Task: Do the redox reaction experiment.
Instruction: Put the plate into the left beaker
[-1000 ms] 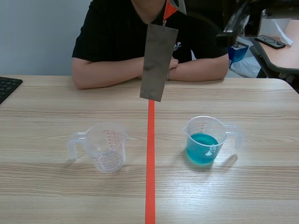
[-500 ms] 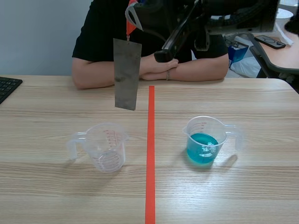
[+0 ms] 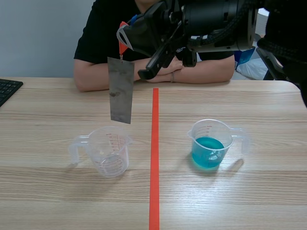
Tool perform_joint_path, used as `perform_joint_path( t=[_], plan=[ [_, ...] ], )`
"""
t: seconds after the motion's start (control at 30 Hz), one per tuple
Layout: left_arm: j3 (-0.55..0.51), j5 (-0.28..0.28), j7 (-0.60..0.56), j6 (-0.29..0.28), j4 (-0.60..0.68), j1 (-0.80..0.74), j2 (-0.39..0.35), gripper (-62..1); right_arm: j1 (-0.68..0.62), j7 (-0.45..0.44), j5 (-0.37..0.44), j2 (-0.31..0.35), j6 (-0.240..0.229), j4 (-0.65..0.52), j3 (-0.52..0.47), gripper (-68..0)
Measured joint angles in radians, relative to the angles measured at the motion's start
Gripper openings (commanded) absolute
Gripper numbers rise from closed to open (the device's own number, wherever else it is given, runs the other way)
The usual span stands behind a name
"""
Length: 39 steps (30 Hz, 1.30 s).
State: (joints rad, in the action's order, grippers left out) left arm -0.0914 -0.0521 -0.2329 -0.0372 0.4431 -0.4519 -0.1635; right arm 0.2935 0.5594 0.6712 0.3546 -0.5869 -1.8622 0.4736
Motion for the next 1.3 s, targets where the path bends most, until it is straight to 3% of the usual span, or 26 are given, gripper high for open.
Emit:
perform_joint_path(
  t=[0.37,0.6,1.3],
  plan=[
    [0.0,0.0,0.0,0.0,0.0,0.0,0.0,-58.2,0.0,-0.013,-0.002,0.0,-0.012,0.048,0.002,-66.8],
    [0.0,0.0,0.0,0.0,0.0,0.0,0.0,-58.2,0.0,-0.016,-0.002,0.0,-0.015,0.075,0.069,-66.9],
    [0.0,0.0,0.0,0.0,0.0,0.0,0.0,-58.2,0.002,-0.015,-0.001,0.0,-0.015,0.077,0.07,-66.8]
  ],
)
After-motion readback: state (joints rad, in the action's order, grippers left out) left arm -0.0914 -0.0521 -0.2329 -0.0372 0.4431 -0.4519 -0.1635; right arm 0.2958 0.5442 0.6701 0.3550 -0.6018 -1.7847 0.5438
